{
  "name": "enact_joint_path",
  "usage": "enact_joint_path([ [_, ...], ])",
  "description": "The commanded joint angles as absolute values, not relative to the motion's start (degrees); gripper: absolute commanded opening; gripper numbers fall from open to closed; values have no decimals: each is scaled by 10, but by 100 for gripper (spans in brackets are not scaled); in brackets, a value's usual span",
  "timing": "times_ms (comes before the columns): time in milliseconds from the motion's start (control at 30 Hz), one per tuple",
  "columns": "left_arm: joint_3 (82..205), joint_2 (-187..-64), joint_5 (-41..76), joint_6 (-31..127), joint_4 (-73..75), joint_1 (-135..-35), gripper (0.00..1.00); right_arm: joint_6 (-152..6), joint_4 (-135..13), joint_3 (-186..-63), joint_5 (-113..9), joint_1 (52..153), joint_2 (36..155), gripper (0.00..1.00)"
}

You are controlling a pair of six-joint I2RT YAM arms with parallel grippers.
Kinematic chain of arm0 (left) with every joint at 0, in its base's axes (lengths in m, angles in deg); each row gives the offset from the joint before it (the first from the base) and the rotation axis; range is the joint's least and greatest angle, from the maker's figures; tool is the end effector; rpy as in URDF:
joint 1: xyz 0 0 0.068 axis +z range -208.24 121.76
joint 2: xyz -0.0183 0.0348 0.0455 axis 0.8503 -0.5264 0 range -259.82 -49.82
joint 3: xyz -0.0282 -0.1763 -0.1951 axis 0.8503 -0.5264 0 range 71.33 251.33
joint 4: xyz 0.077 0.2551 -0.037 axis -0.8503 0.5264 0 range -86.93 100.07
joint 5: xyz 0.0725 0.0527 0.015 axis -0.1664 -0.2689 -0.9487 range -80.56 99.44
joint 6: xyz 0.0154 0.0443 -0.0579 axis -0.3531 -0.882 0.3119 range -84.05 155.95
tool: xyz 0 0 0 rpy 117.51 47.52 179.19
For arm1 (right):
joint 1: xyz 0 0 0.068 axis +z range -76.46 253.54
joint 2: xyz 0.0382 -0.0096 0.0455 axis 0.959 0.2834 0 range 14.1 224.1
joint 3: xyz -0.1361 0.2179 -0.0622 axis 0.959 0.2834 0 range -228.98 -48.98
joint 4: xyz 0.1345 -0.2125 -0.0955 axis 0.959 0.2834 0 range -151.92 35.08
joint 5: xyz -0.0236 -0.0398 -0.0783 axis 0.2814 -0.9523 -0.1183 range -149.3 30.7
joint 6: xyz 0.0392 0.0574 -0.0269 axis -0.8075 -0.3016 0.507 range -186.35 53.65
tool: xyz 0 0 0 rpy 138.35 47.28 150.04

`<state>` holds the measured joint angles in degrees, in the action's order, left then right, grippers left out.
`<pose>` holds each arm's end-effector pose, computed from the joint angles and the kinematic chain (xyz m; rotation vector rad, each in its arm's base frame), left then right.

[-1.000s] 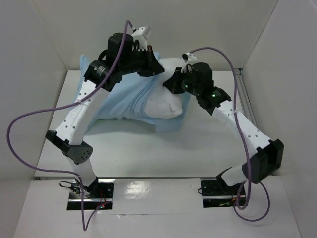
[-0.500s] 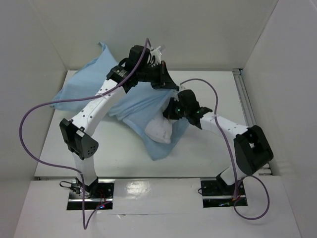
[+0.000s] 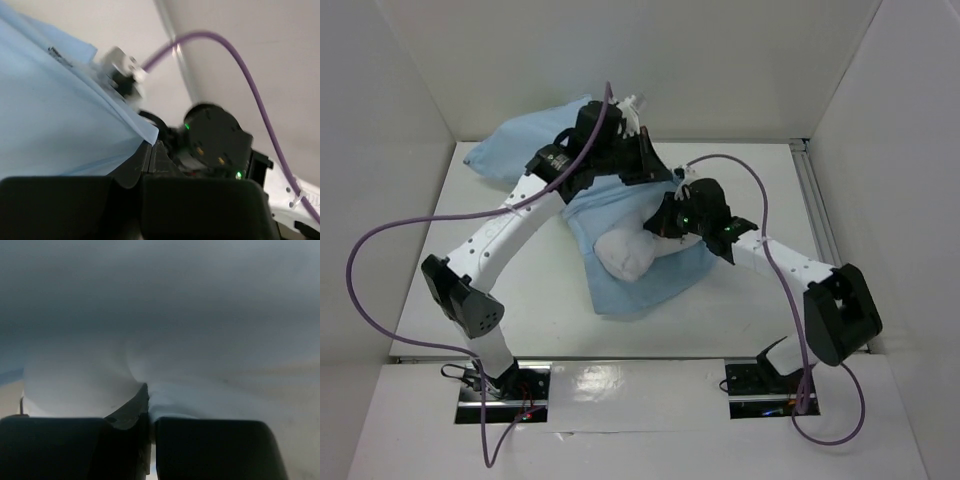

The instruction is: Put the pillow into the pillowcase

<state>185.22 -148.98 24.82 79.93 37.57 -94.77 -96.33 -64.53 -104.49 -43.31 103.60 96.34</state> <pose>0.3247 -0.2613 0.4425 0.0622 2.0937 -1.1626 0.3038 0.1958 0.2514 -0.1922 2.0945 0.9339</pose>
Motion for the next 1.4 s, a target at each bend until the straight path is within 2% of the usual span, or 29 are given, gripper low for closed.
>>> enact_joint_path([
  [0, 1819, -1473, 256, 823, 352, -979, 0, -969, -697, -1026, -397, 1004, 1013, 0],
  [33, 1819, -1478, 267, 815, 352, -984, 4, -961, -687, -1026, -380, 997, 1018, 0],
  [67, 1831, -1484, 267, 804, 377, -984, 21, -954, -650, -1040, -379, 992, 1018, 5],
  [100, 1842, -1484, 260, 781, 392, -984, 30, -940, -629, -1046, -379, 987, 1009, 15],
  [133, 1853, -1490, 248, 767, 408, -990, 40, -932, -607, -1053, -386, 987, 988, 27],
  [167, 1872, -1490, 234, 754, 435, -990, 57, -926, -566, -1059, -391, 987, 972, 41],
  [200, 1884, -1490, 225, 728, 449, -990, 64, -925, -550, -1059, -396, 987, 954, 62],
  [267, 1915, -1500, 195, 702, 483, -990, 70, -925, -499, -1059, -424, 987, 894, 74],
  [333, 1928, -1500, 170, 663, 529, -990, 71, -925, -467, -1052, -465, 981, 837, 82],
  [500, 1903, -1505, 88, 608, 593, -1002, 71, -931, -390, -996, -551, 946, 769, 83],
  [667, 1867, -1518, 3, 586, 620, -1074, 71, -975, -363, -965, -513, 877, 750, 83],
  [833, 1867, -1570, -135, 608, 645, -1158, 72, -1012, -373, -937, -448, 822, 763, 83],
  [933, 1859, -1620, -241, 617, 652, -1203, 76, -1012, -373, -945, -448, 810, 758, 83],
  [1100, 1853, -1685, -354, 606, 645, -1203, 84, -1001, -359, -950, -453, 805, 758, 84],
  [1133, 1859, -1695, -386, 606, 645, -1203, 87, -1001, -359, -950, -453, 805, 758, 84],
  [1200, 1859, -1721, -405, 588, 621, -1192, 100, -1001, -359, -944, -445, 805, 758, 85],
  [1367, 1874, -1785, -422, 585, 607, -1159, 100, -1001, -377, -910, -431, 805, 766, 85],
])
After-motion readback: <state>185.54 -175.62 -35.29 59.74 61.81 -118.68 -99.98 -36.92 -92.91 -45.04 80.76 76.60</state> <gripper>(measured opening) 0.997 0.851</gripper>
